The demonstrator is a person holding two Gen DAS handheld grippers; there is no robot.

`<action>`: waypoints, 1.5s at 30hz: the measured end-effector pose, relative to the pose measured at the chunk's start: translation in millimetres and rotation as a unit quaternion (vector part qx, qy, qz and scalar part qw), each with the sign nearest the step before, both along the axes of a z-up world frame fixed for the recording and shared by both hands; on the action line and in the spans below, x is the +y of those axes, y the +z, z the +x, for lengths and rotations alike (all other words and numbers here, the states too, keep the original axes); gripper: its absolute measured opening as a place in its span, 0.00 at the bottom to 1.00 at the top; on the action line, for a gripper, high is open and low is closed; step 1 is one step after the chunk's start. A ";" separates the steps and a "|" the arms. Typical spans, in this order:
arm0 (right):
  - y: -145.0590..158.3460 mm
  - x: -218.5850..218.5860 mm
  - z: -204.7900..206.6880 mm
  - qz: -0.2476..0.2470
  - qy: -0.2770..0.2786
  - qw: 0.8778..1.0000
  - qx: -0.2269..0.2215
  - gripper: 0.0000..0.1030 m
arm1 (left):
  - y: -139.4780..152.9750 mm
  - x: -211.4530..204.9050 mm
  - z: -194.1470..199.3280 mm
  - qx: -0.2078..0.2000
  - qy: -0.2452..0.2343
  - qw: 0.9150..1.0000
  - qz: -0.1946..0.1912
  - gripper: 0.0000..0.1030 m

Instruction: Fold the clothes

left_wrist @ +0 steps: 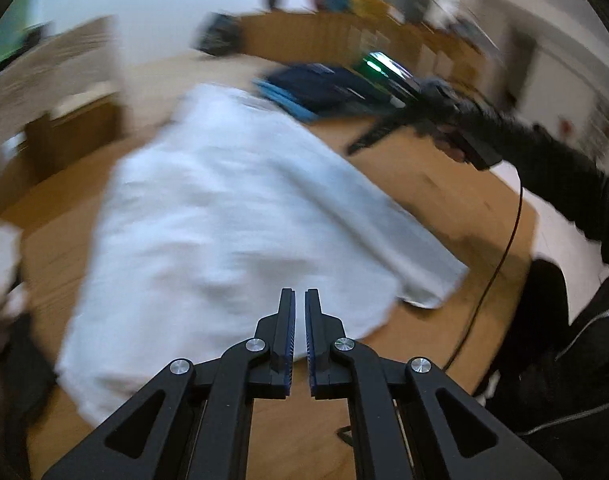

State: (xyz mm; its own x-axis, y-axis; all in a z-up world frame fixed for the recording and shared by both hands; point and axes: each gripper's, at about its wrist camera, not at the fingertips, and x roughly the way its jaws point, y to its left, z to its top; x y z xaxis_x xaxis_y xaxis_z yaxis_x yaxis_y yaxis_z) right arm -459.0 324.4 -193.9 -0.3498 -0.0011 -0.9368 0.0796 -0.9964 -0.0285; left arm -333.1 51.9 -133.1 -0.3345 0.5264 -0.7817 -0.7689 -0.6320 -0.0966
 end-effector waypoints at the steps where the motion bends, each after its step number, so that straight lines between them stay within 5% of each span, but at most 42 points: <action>1: -2.2 -7.6 10.2 -0.002 0.008 1.000 0.004 0.43 | -6.2 19.0 3.2 -0.006 -0.025 1.000 -0.012 0.05; 6: -0.4 -30.0 30.8 0.012 0.041 0.999 0.032 0.24 | -29.8 75.0 2.8 -0.005 -0.074 0.995 -0.071 0.08; 15: -4.0 -29.2 28.3 0.023 0.073 0.997 -0.008 0.24 | -61.1 64.0 -4.8 -0.071 -0.069 0.986 -0.138 0.08; 21: 5.2 -3.9 34.5 0.031 0.037 0.999 -0.024 0.24 | -56.9 26.6 -12.8 -0.081 -0.030 0.984 -0.156 0.08; 25: 25.9 -12.9 51.2 -0.022 0.037 0.999 0.004 0.24 | -35.2 14.4 -8.4 -0.088 -0.019 0.990 -0.113 0.06; 29: 37.5 -30.1 46.8 -0.040 0.051 0.998 0.002 0.25 | 2.1 7.1 14.2 -0.055 -0.032 0.996 -0.070 0.18; 33: 48.4 -46.9 40.9 -0.053 0.064 0.997 -0.003 0.25 | 17.6 -43.8 6.3 -0.031 0.044 0.996 -0.076 0.22; 35: 53.8 -55.2 38.0 -0.060 0.071 0.996 -0.006 0.26 | 19.6 -76.8 -2.9 -0.016 0.097 0.991 -0.088 0.34; 38: 62.0 -67.8 33.7 -0.070 0.081 0.994 -0.010 0.42 | 17.8 -115.6 -22.6 -0.017 0.152 0.985 -0.080 0.38; 45: 52.1 -104.2 -9.6 -0.087 0.090 0.992 -0.024 0.44 | -7.0 -133.6 -69.8 -0.063 0.163 0.983 -0.057 0.44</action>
